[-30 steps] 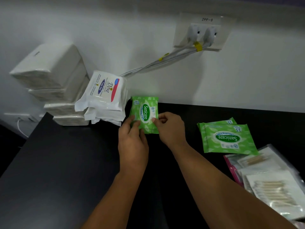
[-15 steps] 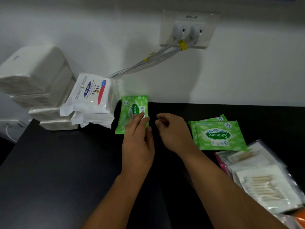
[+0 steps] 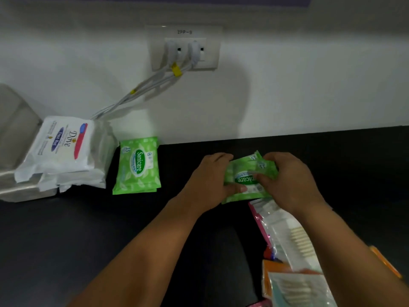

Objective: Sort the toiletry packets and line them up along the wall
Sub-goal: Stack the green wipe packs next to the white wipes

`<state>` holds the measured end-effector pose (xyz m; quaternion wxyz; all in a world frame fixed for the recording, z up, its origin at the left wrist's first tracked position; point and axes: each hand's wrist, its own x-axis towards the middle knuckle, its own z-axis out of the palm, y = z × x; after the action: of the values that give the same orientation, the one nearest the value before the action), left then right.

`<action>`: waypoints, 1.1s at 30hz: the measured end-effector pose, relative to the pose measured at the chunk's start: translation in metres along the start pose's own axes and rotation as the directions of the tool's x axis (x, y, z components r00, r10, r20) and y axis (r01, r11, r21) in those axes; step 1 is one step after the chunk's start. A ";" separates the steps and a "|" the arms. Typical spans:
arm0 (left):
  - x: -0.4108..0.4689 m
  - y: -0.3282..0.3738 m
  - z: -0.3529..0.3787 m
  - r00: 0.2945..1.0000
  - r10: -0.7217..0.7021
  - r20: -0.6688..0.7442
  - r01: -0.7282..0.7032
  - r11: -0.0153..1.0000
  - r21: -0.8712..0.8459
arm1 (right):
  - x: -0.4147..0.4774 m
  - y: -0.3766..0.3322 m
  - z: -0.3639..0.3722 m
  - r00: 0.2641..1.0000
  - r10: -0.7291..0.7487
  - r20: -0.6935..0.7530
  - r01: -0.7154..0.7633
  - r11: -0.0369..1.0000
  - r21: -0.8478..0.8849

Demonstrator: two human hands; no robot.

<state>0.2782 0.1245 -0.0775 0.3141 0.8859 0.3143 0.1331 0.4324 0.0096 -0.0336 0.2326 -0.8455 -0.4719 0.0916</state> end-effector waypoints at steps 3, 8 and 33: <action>0.010 0.002 0.000 0.995 0.006 0.097 -0.018 0.993 0.114 | -0.003 0.005 -0.001 0.995 0.053 0.080 -0.049 0.997 -0.056; 0.022 0.014 0.000 0.994 -0.014 0.113 -0.030 0.924 0.381 | -0.008 0.005 0.004 0.993 0.063 0.102 -0.055 0.995 -0.079; -0.069 -0.038 -0.068 0.630 -0.579 -0.517 0.129 0.735 -0.666 | 0.006 -0.130 0.104 0.992 -0.014 0.125 -0.092 0.600 0.795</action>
<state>0.1774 0.1359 -0.0523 0.4420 0.5453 0.5304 0.4753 0.2988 0.1049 -0.0620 0.5555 -0.6553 -0.3757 0.3477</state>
